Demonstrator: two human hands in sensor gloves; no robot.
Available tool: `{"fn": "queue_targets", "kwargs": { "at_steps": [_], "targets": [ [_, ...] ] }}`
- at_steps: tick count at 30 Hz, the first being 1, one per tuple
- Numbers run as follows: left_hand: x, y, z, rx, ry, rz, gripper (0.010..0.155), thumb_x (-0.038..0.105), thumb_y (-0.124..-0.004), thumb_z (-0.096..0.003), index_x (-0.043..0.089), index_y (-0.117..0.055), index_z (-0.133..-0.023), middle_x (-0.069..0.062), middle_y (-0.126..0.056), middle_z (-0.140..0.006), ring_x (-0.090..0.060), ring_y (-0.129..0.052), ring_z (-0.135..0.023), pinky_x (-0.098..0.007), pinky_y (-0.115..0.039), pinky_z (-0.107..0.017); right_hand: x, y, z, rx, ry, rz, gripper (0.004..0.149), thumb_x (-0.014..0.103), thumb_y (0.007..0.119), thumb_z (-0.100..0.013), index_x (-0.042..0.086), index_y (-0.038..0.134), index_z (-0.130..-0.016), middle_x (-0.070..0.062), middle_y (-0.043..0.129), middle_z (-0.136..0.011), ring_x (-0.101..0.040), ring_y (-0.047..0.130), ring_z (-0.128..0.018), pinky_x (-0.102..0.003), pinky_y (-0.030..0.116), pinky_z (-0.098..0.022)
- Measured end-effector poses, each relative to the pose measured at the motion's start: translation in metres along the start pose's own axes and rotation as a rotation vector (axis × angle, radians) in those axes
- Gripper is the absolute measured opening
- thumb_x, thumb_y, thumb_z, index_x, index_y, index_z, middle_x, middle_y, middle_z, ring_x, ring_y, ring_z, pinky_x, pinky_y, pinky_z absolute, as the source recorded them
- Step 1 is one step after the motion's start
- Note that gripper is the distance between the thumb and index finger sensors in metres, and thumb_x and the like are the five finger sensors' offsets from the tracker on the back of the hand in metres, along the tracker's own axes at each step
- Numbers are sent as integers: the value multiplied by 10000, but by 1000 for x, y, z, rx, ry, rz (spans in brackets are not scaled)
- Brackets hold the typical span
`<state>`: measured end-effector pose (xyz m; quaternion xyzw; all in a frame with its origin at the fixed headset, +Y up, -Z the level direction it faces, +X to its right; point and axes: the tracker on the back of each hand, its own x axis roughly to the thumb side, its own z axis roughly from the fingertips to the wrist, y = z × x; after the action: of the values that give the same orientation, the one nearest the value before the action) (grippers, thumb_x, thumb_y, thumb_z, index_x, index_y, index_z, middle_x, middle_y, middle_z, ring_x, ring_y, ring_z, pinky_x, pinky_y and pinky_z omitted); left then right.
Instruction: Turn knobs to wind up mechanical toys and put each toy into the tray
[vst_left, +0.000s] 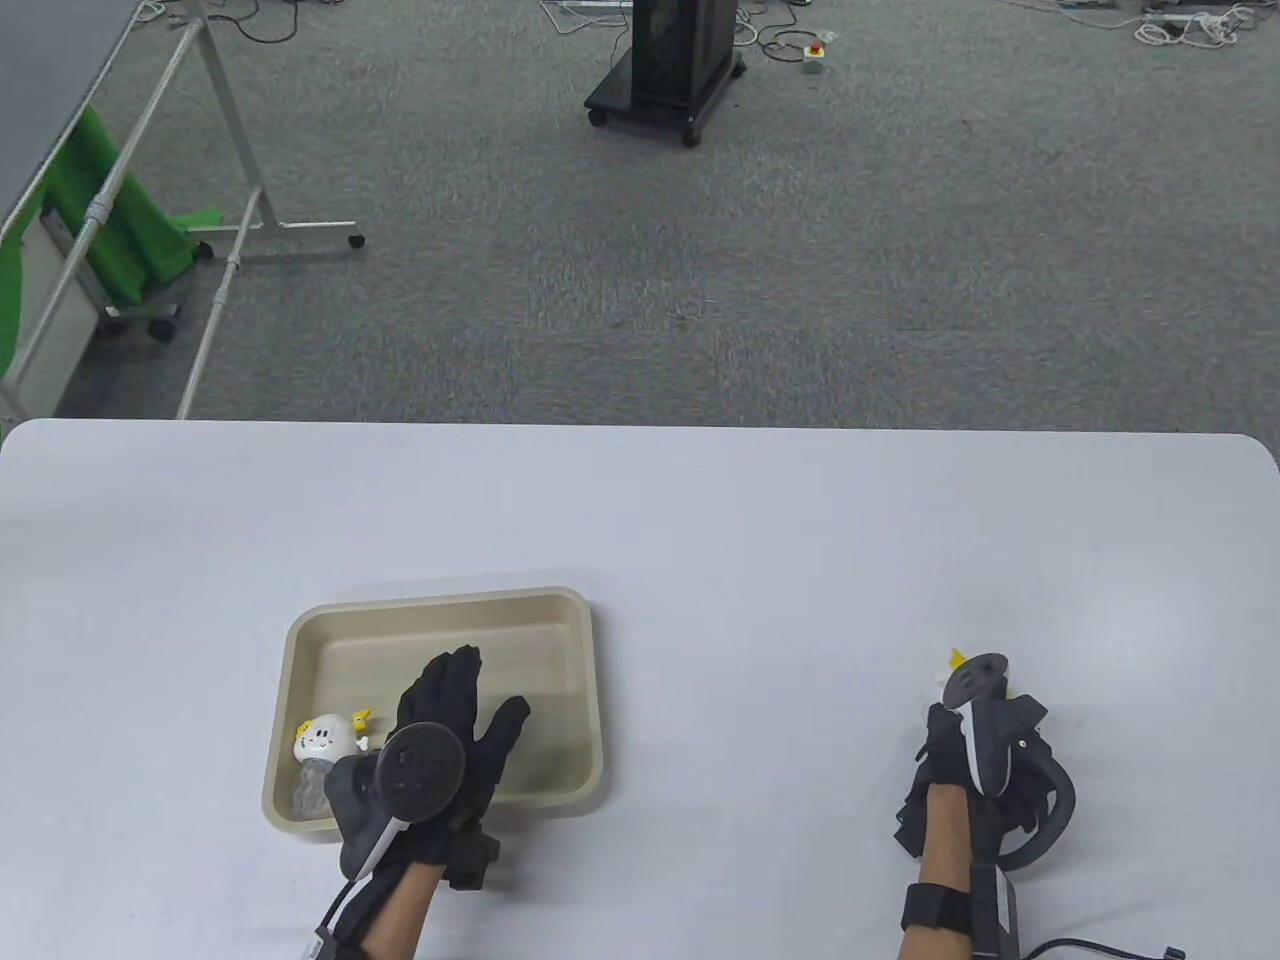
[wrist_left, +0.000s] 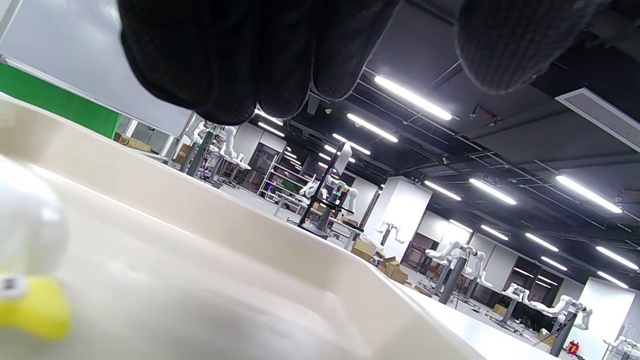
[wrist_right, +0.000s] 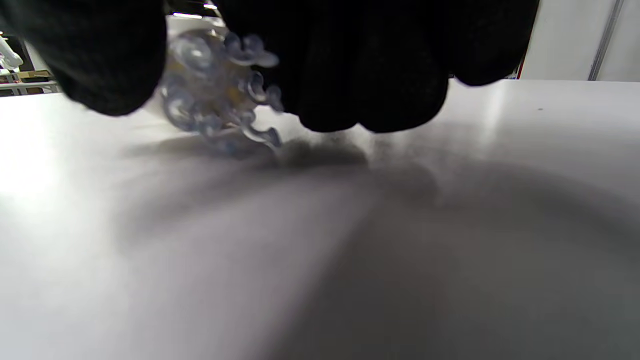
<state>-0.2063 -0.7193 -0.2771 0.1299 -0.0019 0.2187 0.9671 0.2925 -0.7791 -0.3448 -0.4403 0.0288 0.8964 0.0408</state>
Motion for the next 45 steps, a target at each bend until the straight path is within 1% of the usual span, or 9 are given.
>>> {"fn": "queue_targets", "kwargs": {
  "at_steps": [6,12,19,24,30,36,40,43,45],
  "targets": [
    [-2,1,0,2,7,15,802,610,-738,-481,97,-696,-1096,-205,-750,-1056,-505,-854,-878,-549,-794,-597,-3,0,0,11,8,-52,619,507,805,-405,72,771,-844,-104,894,-739,-277,926,-523,-472,783,-478],
    [-3,1,0,-3,8,31,802,612,-736,-481,100,-695,-1097,-204,-750,-1057,-501,-854,-880,-547,-794,-599,-2,-7,6,-8,-24,-144,608,508,793,-408,64,779,-822,-111,904,-697,-262,929,-488,-461,792,-453],
    [-8,2,-1,-11,21,98,800,620,-728,-484,112,-690,-1101,-190,-750,-1061,-484,-858,-888,-534,-799,-605,29,-33,39,95,-308,-691,608,499,786,-400,24,803,-780,-149,924,-635,-288,942,-417,-481,800,-381],
    [-13,0,-2,-61,36,199,797,627,-717,-491,125,-678,-1108,-182,-740,-1072,-474,-855,-899,-524,-801,-613,68,-44,90,372,-551,-1061,609,501,777,-409,13,802,-772,-153,924,-623,-289,943,-402,-481,802,-360],
    [-20,-6,-3,-175,83,480,795,643,-689,-511,146,-645,-1130,-161,-713,-1098,-452,-844,-924,-507,-796,-636,114,-31,171,824,-779,-1369,609,500,749,-437,14,769,-803,-153,900,-662,-292,928,-439,-482,790,-384],
    [-29,-18,-3,-341,96,914,811,693,-628,-548,182,-551,-1173,-107,-641,-1151,-412,-788,-992,-476,-759,-707,142,-15,224,1165,-979,-1434,611,519,702,-476,39,724,-852,-130,868,-723,-278,913,-500,-471,780,-433],
    [-27,-28,-5,-503,9,1277,867,736,-616,-545,196,-463,-1206,-87,-558,-1198,-411,-685,-1067,-484,-677,-781,150,-2,247,1362,-1064,-1403,610,530,674,-495,50,708,-870,-119,854,-747,-275,902,-527,-468,771,-457],
    [-22,-33,-6,-586,-40,1414,912,750,-651,-526,190,-442,-1215,-88,-544,-1208,-420,-656,-1086,-495,-655,-796,150,5,255,1409,-1079,-1370,610,530,668,-492,48,717,-863,-123,859,-738,-278,903,-519,-471,770,-452],
    [-19,-35,-6,-623,-58,1420,904,736,-686,-518,181,-485,-1204,-86,-591,-1190,-415,-690,-1070,-495,-674,-783,150,8,258,1421,-1094,-1343,608,532,657,-494,52,721,-861,-120,866,-731,-274,907,-514,-468,774,-448]
  ]
}}
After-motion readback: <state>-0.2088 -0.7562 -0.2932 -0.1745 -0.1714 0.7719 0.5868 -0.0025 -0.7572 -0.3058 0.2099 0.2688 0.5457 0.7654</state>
